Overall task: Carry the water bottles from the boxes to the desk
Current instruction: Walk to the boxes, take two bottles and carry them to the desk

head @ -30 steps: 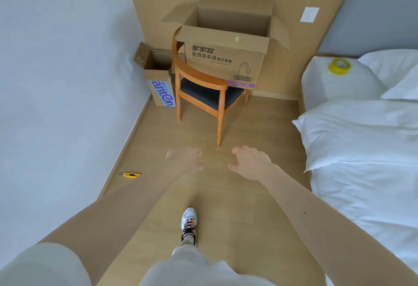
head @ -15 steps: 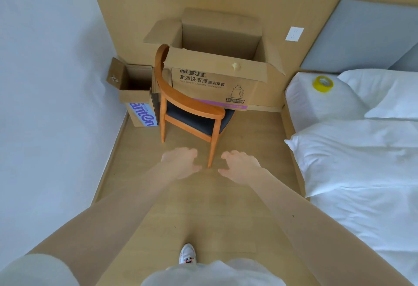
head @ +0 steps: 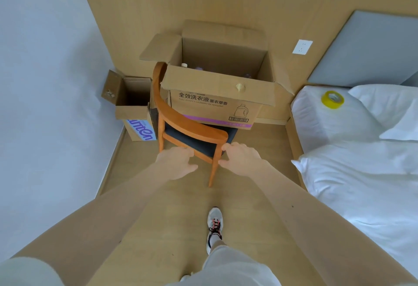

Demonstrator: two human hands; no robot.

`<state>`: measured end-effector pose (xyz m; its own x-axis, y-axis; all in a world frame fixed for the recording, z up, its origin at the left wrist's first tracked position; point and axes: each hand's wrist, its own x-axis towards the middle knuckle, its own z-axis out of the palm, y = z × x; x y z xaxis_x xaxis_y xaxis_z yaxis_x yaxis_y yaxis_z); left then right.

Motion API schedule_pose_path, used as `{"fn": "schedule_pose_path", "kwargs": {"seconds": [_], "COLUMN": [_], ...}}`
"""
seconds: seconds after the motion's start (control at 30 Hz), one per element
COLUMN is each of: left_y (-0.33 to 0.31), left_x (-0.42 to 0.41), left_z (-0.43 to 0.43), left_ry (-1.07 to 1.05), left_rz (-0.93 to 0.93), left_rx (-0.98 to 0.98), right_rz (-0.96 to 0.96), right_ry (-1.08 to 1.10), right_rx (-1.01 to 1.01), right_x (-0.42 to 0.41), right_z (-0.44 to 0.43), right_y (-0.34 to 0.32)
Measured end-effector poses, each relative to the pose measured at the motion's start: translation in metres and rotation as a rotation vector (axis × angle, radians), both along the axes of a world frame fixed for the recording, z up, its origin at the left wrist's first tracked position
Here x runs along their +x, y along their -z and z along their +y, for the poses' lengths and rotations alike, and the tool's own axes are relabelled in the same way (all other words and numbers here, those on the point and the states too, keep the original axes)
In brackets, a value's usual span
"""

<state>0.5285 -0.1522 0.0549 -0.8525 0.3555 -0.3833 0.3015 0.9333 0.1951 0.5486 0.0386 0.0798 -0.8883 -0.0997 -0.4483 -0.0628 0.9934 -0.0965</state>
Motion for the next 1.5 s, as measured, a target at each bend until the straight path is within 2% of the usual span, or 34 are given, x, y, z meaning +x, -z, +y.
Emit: {"fn": "schedule_pose_path", "kwargs": {"seconds": [0.37, 0.83, 1.1, 1.3, 1.5], "left_y": [-0.039, -0.047, -0.036, -0.022, 0.008], "left_x": [-0.166, -0.293, -0.399, -0.488, -0.538], "left_z": [0.071, 0.120, 0.114, 0.091, 0.090], "left_ry": [-0.026, -0.013, 0.012, 0.028, 0.081], "left_rz": [0.155, 0.192, 0.174, 0.076, -0.003], "left_rx": [-0.003, 0.044, 0.069, 0.100, 0.081], "right_rz": [0.098, 0.142, 0.104, 0.017, -0.087], "right_ry": [-0.019, 0.014, 0.105, 0.218, 0.295], "right_rx": [-0.121, -0.159, -0.115, -0.118, -0.117], "right_x": [-0.158, -0.280, -0.374, -0.444, -0.480], "right_z": [0.063, 0.105, 0.104, 0.101, 0.101], "right_y": [-0.020, -0.020, -0.011, 0.008, 0.038]}}
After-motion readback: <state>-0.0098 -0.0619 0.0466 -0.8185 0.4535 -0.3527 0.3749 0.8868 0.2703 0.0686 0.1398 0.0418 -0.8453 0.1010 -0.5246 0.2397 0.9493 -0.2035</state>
